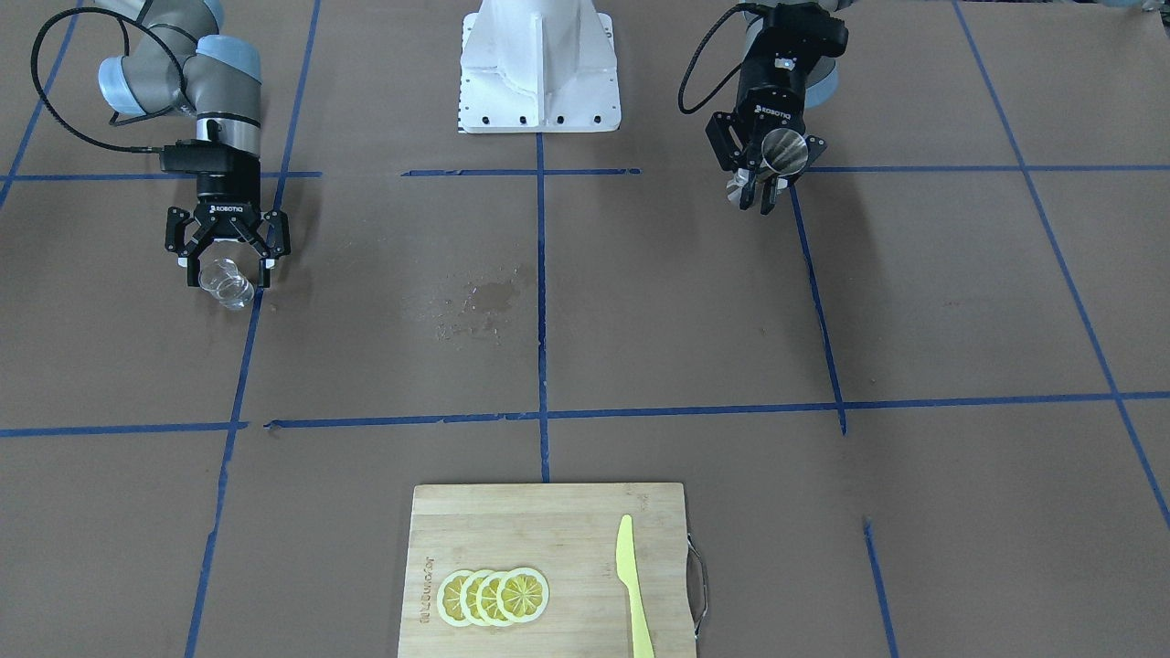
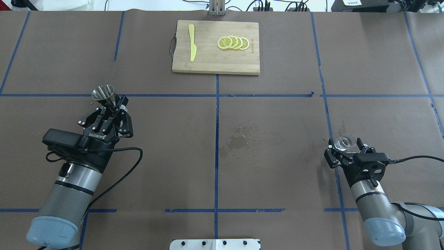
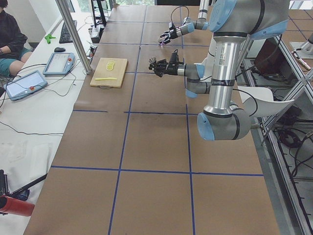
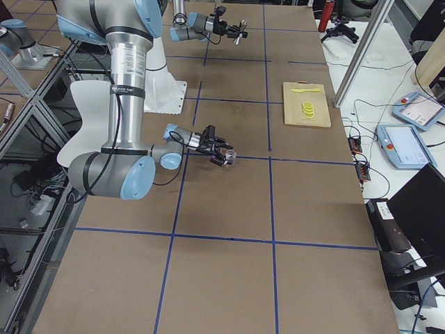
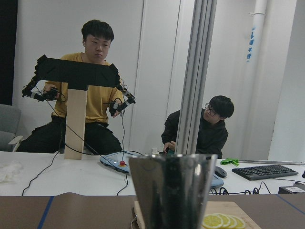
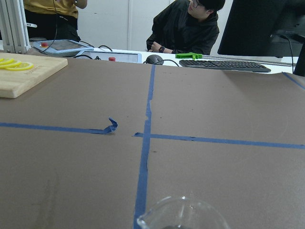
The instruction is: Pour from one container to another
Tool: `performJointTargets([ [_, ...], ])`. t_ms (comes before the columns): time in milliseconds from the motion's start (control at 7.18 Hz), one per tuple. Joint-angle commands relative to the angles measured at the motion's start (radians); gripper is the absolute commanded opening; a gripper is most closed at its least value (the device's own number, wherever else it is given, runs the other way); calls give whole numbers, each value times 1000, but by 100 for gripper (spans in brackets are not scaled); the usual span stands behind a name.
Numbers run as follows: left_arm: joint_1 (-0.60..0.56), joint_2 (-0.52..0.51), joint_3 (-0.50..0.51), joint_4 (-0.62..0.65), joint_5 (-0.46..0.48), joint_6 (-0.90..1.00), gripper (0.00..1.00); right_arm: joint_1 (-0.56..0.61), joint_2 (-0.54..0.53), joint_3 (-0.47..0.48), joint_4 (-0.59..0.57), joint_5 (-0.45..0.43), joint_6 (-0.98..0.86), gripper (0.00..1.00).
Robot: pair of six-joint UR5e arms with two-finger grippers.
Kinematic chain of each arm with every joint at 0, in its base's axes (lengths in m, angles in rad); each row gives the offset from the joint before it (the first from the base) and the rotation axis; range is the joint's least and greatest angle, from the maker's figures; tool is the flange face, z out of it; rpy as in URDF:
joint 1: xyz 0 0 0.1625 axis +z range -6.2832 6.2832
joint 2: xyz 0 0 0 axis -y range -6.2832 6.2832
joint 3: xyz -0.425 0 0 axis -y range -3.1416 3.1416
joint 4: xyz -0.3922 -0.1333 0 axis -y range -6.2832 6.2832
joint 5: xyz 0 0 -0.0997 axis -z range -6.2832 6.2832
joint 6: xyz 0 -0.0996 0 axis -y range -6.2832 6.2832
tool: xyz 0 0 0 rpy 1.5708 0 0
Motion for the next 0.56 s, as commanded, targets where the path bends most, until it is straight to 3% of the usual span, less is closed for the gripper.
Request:
performJointTargets([
  [0,0,0,1,-1,0,0,0,2,3,-3,1,1,0,91],
  [418,0,0,1,-1,0,0,0,14,3,-5,1,13,-1,91],
])
